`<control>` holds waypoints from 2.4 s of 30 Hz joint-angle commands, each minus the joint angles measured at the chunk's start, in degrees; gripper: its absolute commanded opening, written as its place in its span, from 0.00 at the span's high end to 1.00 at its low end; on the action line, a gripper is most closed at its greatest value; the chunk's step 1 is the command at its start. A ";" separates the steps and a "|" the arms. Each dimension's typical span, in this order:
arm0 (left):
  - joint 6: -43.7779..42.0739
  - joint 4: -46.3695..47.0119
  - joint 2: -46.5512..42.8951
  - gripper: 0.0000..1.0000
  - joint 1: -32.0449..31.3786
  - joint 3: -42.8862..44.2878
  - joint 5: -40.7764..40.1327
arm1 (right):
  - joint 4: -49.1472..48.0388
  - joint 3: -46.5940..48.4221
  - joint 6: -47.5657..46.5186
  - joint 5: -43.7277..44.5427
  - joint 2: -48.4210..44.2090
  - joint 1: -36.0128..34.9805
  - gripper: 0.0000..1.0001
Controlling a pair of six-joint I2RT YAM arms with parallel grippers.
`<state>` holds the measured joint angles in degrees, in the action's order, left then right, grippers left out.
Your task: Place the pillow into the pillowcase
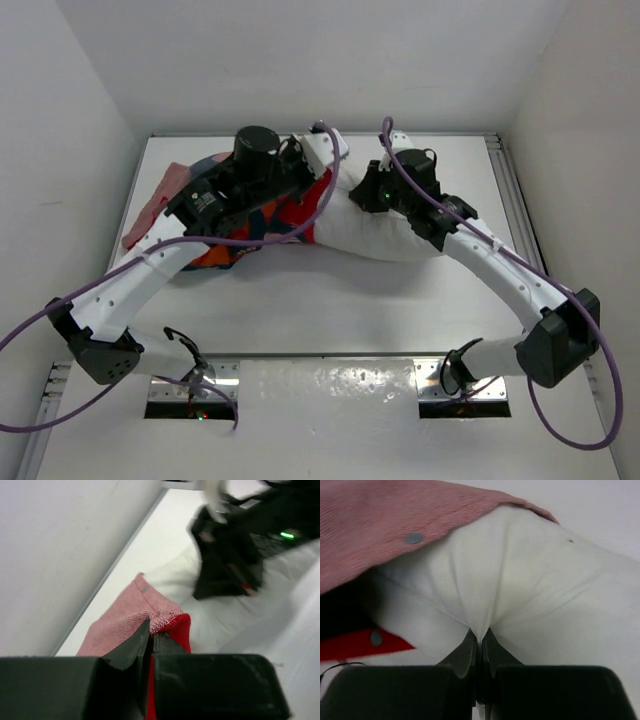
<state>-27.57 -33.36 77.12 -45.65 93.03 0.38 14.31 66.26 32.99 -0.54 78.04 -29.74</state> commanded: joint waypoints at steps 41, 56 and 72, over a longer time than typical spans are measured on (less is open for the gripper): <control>2.24 -3.22 -10.15 0.00 6.09 -6.19 22.92 | 0.27 -13.17 -9.87 -0.97 -21.34 -1.04 0.01; -2.18 -11.36 2.16 0.00 9.52 -14.08 1.96 | 16.28 -2.62 -7.42 -6.30 0.09 3.11 0.01; -9.16 6.34 2.93 1.00 7.92 -32.75 3.77 | 7.41 -10.37 -3.73 -15.46 2.55 3.90 0.87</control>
<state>-37.01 -33.58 76.01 -39.72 58.43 7.22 24.05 55.81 27.03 -12.67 80.12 -25.63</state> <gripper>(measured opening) 0.013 0.170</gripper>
